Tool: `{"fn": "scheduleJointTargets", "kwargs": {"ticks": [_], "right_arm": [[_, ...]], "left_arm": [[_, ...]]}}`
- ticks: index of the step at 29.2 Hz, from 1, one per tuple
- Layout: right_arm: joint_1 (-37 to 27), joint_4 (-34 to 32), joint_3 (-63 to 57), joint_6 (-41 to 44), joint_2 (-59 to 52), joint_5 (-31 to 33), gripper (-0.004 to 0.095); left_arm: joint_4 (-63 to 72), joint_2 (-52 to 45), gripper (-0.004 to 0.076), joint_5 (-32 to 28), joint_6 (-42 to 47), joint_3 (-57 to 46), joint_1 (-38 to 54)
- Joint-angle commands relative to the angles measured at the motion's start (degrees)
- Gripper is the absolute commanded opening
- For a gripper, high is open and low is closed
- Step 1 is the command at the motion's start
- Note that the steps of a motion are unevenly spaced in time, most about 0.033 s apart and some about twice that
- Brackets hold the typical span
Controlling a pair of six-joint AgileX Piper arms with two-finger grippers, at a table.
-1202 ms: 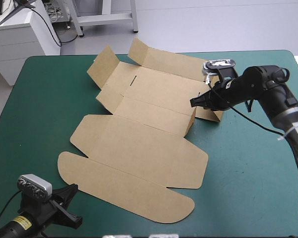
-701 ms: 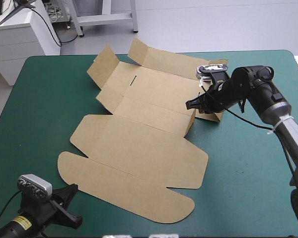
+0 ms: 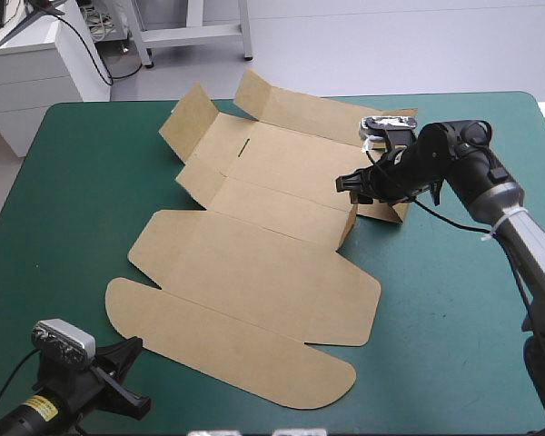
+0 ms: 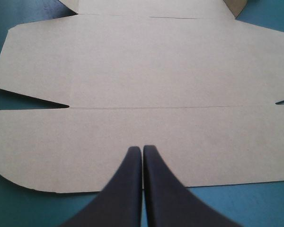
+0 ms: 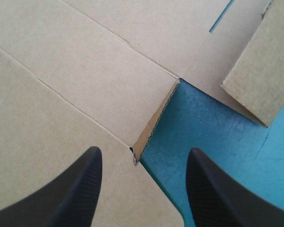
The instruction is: Fold the box
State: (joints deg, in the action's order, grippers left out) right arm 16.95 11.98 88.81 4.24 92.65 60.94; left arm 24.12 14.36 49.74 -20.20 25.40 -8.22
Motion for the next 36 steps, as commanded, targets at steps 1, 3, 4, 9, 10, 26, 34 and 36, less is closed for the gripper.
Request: {"fn": "scheduleJointTargets", "kwargs": {"ticks": [1,3,4,9,10,26,34,36], "right_arm": [[0.1,0.7,1.9,5.8,1.2,-1.0,0.0499],[0.1,0.7,1.9,6.3,3.2,-1.1,0.0499],[0.1,0.7,1.9,6.8,3.9,-1.2,0.0499],[0.1,1.6,1.9,12.2,7.6,-3.2,0.0499],[0.1,1.7,1.9,12.7,8.2,-3.3,0.0499],[0.0,7.3,1.9,13.9,13.7,-6.7,0.0292],[0.0,3.5,1.9,13.9,13.7,-5.0,-0.0012],[0.0,2.7,1.9,13.9,13.7,-4.4,-0.0012]], "left_arm": [[2.0,0.7,-0.0008,-3.7,0.1,1.3,0.1],[2.0,0.7,-0.0008,-3.7,0.1,1.3,0.1],[2.0,0.7,-0.0008,-3.7,0.1,1.3,0.1],[2.0,0.7,-0.0008,-3.7,0.1,1.3,0.1],[2.0,0.7,-0.0008,-3.7,0.1,1.3,0.1],[2.0,0.7,-0.0008,-3.7,0.1,1.3,0.1],[2.0,0.7,-0.0008,-3.7,0.1,1.3,0.1],[2.0,0.7,-0.0008,-3.7,0.1,1.3,0.1]]}}
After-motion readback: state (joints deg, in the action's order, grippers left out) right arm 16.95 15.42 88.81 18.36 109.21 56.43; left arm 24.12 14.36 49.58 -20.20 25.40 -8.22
